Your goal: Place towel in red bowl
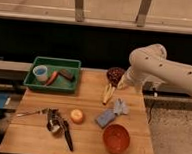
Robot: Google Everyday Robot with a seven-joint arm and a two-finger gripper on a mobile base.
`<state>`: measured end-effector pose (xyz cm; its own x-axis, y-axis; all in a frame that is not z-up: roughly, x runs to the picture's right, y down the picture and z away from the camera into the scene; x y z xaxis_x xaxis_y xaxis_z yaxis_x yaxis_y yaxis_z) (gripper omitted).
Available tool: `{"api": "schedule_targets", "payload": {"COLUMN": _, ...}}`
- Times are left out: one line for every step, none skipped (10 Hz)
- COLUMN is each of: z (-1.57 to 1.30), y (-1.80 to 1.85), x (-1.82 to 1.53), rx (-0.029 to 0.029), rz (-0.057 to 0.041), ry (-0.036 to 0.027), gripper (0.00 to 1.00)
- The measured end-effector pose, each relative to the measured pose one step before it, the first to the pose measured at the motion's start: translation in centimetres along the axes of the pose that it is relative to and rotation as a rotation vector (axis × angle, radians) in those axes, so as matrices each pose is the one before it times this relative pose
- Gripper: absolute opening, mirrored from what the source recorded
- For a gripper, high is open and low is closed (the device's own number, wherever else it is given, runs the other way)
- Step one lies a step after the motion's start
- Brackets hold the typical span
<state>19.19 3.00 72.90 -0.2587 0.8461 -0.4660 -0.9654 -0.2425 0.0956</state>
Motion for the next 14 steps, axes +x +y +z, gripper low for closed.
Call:
{"api": "schedule_targets", "payload": {"z": 0.002, "y": -0.001, "x": 0.002, "rx": 0.00005, "rz": -0.00002, "ry": 0.00005, "gripper": 0.65}}
{"api": "schedule_targets", "payload": {"z": -0.002, "y": 0.004, "x": -0.001, "rx": 0.00000, "rz": -0.00005, "ry": -0.00007, "gripper": 0.65}}
{"api": "schedule_targets", "payload": {"z": -0.133, "y": 0.003, "x": -0.072, "rx": 0.00144, "rz": -0.00252, "ry": -0.00517, "gripper": 0.65}}
{"api": "schedule_targets", "payload": {"z": -0.214, "y": -0.034, "x": -0.210, "rx": -0.00113, "rz": 0.00485, "ry": -0.01291, "gripper": 0.65}}
{"api": "schedule_targets", "payload": {"z": -0.535, "y": -0.127, "x": -0.475, "rx": 0.00107, "rz": 0.00809, "ry": -0.00987, "gripper": 0.65}}
{"api": "schedule_targets", "payload": {"z": -1.171, "y": -0.088, "x": -0.682, "rx": 0.00318, "rz": 0.01039, "ry": -0.00465, "gripper": 0.65}}
{"api": "schedule_targets", "payload": {"z": -1.000, "y": 0.091, "x": -0.256, "rx": 0.00135, "rz": 0.00357, "ry": 0.01171, "gripper": 0.65}}
{"api": "schedule_targets", "payload": {"z": -0.660, "y": 0.111, "x": -0.139, "rx": 0.00255, "rz": 0.00126, "ry": 0.01584, "gripper": 0.65}}
{"api": "schedule_targets", "payload": {"z": -0.167, "y": 0.228, "x": -0.214, "rx": -0.00046, "rz": -0.00234, "ry": 0.01094, "gripper": 0.65}}
{"api": "schedule_targets", "payload": {"z": 0.230, "y": 0.340, "x": -0.111, "rx": 0.00166, "rz": -0.01136, "ry": 0.01024, "gripper": 0.65}}
{"api": "schedule_targets", "payload": {"z": -0.057, "y": 0.145, "x": 0.054, "rx": -0.00313, "rz": 0.00033, "ry": 0.00174, "gripper": 0.65}}
{"api": "schedule_targets", "payload": {"z": 0.018, "y": -0.212, "x": -0.057, "rx": 0.00306, "rz": 0.00078, "ry": -0.00223, "gripper": 0.65}}
{"api": "schedule_targets", "payload": {"z": -0.031, "y": -0.081, "x": -0.013, "rx": -0.00013, "rz": 0.00155, "ry": -0.00077, "gripper": 0.65}}
{"api": "schedule_targets", "payload": {"z": 0.041, "y": 0.156, "x": -0.065, "rx": -0.00042, "rz": -0.00525, "ry": 0.00050, "gripper": 0.65}}
